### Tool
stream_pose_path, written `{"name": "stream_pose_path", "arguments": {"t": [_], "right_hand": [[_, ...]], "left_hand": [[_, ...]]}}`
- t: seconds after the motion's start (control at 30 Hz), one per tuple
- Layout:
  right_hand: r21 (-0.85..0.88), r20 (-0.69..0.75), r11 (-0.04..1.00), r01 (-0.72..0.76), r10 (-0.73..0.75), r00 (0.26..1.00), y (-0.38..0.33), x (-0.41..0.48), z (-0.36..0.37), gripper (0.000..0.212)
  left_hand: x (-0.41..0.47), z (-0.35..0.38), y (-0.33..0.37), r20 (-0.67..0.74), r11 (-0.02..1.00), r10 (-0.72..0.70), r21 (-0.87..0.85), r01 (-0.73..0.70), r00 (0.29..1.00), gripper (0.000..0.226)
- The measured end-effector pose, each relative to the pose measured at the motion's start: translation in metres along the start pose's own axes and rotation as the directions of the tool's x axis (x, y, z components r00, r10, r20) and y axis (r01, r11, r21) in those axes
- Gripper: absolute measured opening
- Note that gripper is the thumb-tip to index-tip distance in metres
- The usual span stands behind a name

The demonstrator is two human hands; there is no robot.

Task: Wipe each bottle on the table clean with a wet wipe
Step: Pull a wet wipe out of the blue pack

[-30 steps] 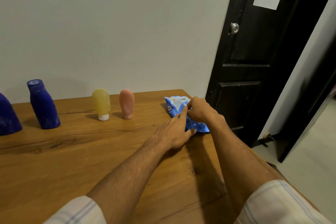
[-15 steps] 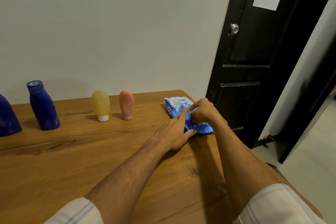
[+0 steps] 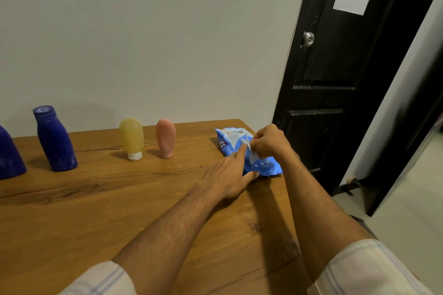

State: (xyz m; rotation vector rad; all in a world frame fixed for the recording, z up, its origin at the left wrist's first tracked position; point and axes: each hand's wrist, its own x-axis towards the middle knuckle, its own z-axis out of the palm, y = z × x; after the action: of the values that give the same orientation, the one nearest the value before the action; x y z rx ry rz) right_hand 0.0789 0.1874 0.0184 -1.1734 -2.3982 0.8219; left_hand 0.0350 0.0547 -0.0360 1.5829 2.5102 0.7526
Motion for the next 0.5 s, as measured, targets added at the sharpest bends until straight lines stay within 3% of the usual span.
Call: {"name": "stream_pose_path", "arguments": {"t": [0.27,0.5], "right_hand": [[-0.001,0.11,0.988,-0.156,0.155,0.982,0.002,0.001,-0.004,0.029],[0.148,0.243,0.942,-0.3,0.259,0.935,0.002,-0.003,-0.012,0.024]], "left_hand": [[-0.004,-0.005,0.003,0.002,1.0,-0.005,0.013,0.005,1.0,0.085],[-0.005,-0.007,0.005,0.026,1.0,-0.003,0.01,0.003,1.0,0.085]]}}
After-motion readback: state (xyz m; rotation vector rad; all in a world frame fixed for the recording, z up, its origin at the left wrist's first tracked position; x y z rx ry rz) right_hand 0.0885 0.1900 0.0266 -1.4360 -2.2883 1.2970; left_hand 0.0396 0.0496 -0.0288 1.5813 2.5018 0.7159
